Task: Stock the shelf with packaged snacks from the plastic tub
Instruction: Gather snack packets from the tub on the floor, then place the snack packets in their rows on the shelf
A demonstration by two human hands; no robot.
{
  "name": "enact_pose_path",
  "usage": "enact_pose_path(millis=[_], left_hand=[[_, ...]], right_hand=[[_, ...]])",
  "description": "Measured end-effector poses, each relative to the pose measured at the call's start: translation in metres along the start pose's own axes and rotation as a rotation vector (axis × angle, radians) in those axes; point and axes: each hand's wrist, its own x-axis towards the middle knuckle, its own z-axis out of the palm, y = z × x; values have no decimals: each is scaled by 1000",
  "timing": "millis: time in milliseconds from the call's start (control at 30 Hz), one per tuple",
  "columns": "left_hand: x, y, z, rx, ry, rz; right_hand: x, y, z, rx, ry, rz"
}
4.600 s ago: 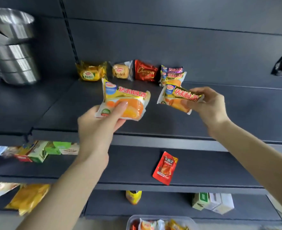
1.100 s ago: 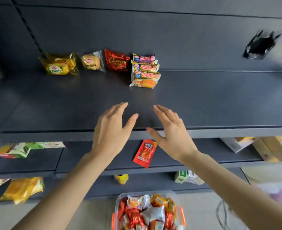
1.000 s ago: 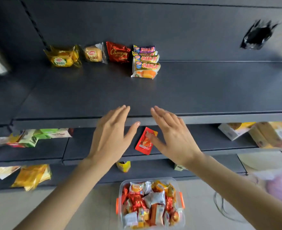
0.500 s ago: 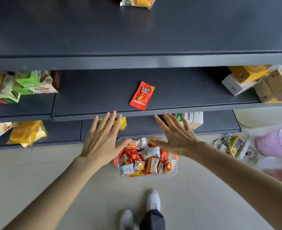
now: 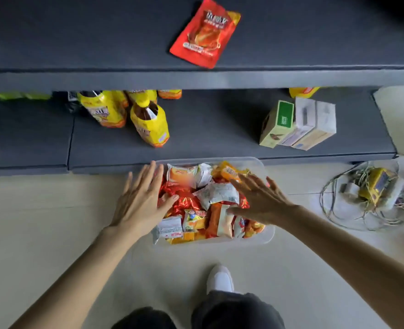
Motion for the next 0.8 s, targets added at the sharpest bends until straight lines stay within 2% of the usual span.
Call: enact_pose_path(millis=[100, 233, 400, 500, 600, 700, 800], left_hand=[[15, -15, 70, 13, 88, -8], [33, -38, 139, -62, 127, -44], [45, -47, 177, -138, 209, -38], [42, -47, 178, -130, 237, -33], [35, -41, 165, -174, 258, -34], [25, -18, 141, -527, 275, -20], [19, 8, 119, -715, 212, 48]], right_hand=[[47, 3, 47, -125, 77, -88], [85, 9, 85, -113, 154, -131], [106, 13, 103, -38, 332, -127], [105, 11, 99, 16, 379, -108], [99, 4, 86, 238, 404, -71], [87, -5, 64, 599, 293, -134], [78, -18, 49, 882, 133, -205]])
